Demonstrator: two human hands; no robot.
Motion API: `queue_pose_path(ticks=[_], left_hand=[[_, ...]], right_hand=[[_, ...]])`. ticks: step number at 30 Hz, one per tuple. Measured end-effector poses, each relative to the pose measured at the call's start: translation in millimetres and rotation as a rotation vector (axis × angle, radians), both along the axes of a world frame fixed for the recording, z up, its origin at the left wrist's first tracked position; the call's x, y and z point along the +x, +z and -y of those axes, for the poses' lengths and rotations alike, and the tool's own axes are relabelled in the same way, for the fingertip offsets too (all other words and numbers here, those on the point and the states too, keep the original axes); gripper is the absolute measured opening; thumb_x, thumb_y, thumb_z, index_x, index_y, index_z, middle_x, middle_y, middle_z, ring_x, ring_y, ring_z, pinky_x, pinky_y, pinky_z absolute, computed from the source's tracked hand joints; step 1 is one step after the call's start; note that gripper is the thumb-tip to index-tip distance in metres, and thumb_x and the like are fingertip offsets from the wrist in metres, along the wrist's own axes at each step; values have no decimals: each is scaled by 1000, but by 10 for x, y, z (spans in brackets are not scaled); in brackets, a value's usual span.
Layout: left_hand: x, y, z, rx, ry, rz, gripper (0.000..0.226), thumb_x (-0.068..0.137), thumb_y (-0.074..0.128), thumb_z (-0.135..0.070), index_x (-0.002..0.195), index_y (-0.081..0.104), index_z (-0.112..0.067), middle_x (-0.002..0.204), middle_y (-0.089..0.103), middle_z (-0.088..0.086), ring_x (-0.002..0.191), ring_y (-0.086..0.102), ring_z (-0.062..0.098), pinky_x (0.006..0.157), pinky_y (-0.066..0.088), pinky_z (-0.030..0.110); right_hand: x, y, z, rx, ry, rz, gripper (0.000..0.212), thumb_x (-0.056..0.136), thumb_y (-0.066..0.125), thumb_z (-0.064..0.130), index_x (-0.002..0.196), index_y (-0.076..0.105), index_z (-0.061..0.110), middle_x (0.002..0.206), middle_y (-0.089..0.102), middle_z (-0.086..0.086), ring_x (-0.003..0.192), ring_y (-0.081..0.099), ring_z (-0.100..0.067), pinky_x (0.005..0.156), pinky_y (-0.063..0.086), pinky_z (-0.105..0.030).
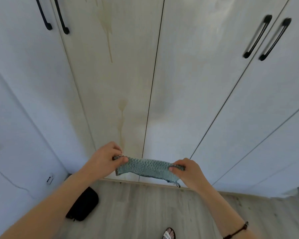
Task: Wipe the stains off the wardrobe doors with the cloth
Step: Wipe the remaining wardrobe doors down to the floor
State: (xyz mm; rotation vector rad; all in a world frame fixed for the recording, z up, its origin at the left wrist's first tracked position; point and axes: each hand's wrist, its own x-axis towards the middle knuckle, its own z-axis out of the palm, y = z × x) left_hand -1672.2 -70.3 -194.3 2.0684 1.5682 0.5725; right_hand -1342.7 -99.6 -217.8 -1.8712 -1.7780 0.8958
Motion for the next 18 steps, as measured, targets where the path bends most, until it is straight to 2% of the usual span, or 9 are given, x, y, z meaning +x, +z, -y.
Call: queue_pose_path(ticks=[1,3,4,6,8,11,14,15,18], left_hand=[[-73,35,4,-31,30,87,47,84,62,-61,77,73,-16,96,63,-12,85,60,4,77,46,26],[-187,148,20,-109,61,257,67,78,58,-78,77,70,-12,79,67,-5,71,59,8,70,45,29],[-211,213,21,-154,54,339,69,78,60,-77,77,68,-8,71,64,-1,66,57,10,67,46,30],[-246,392,5,-265,27,489,44,89,69,-47,80,69,-4,69,66,1,67,64,12,72,59,33],[-267,599,-80,-322,33,464,20,94,66,-20,86,71,-2,74,74,4,73,72,15,75,62,35],[-250,915,-302,-334,96,328,22,95,67,-20,86,71,-1,77,75,11,75,75,23,71,63,39],[-71,1386,-471,-209,179,258,34,97,65,-27,80,68,2,75,72,16,68,74,24,68,63,44],[39,1600,-495,-96,189,245,39,97,63,-30,76,65,2,71,71,14,63,73,22,66,62,45],[459,2144,-362,221,114,167,44,98,55,-41,67,59,-10,60,65,2,59,66,18,61,57,38]], right_hand=[[0,33,8,36,-43,-31,12,89,75,36,81,72,27,95,60,4,88,59,-7,72,38,-18],[-9,176,17,97,-101,-189,16,87,78,30,76,73,21,99,63,5,87,62,-6,73,42,-16],[-3,273,21,88,-101,-283,17,88,78,27,75,72,18,96,66,7,83,64,-7,72,44,-16],[-23,472,-25,21,-59,-436,26,90,77,27,71,64,13,77,64,6,70,60,-15,69,47,-25],[-77,674,-109,-10,-53,-456,32,90,76,30,73,59,10,69,63,-1,67,63,-19,64,53,-32],[-209,970,-330,60,-119,-272,39,86,80,33,75,56,4,71,70,-10,65,71,-28,56,61,-40],[-453,1409,-480,207,-194,-316,43,87,74,39,68,48,11,66,53,-9,61,57,-24,61,59,-56],[-576,1610,-506,284,-200,-352,46,87,71,44,67,45,11,66,48,-7,61,53,-21,63,57,-58],[-988,2108,-453,403,-50,-545,41,96,63,40,77,58,5,68,60,-7,66,63,-21,66,60,-54]])
